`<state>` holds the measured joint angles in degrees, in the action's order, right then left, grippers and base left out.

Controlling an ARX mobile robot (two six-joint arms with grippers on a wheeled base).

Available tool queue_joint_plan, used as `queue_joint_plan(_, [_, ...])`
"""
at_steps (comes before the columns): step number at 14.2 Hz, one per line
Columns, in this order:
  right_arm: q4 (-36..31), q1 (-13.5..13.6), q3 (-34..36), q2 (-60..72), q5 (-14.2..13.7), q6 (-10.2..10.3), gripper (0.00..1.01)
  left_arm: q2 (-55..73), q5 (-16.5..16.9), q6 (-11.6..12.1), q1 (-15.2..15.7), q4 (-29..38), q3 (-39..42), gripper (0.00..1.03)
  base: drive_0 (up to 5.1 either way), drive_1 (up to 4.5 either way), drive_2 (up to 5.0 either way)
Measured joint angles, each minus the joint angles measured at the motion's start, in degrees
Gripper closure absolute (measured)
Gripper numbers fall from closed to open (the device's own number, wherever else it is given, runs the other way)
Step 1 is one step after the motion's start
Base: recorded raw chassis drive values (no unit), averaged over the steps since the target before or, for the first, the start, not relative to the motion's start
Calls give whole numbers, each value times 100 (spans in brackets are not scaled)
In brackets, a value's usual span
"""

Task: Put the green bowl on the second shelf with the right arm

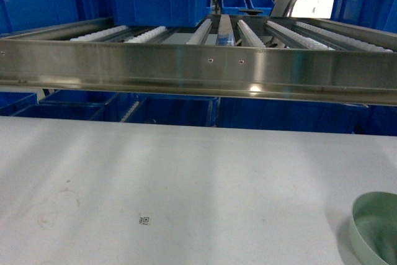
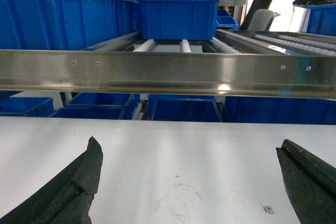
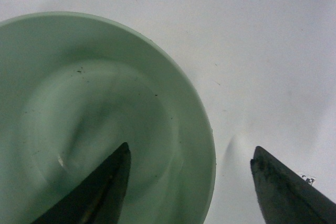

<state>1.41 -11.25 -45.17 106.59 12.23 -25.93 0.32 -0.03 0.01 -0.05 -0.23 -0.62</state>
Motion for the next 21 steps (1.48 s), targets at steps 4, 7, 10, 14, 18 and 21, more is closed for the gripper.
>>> queue_joint_plan(4, [-98,37,-83,240,-22,162,78,0,0,0,0,0,0,5,0,0,0])
queue_joint_plan(7, [-247,74,-52,282,46,295,99,0,0,0,0,4,0,5,0,0,0])
queue_joint_plan(10, [-476,74,94,227,68,391,99,0,0,0,0,0,0,5,0,0,0])
queue_joint_plan(14, [-988,85,420,-173,96,533,99,0,-2,0,0,0,0,5,0,0,0])
queue_joint_plan(18, [-1488,68,713,-726,164,557,99,0,0,0,0,0,0,5,0,0,0])
queue_joint_plan(21, [-1773,-9,935,-1482,522,828,99,0,-2,0,0,0,0,5,0,0,0])
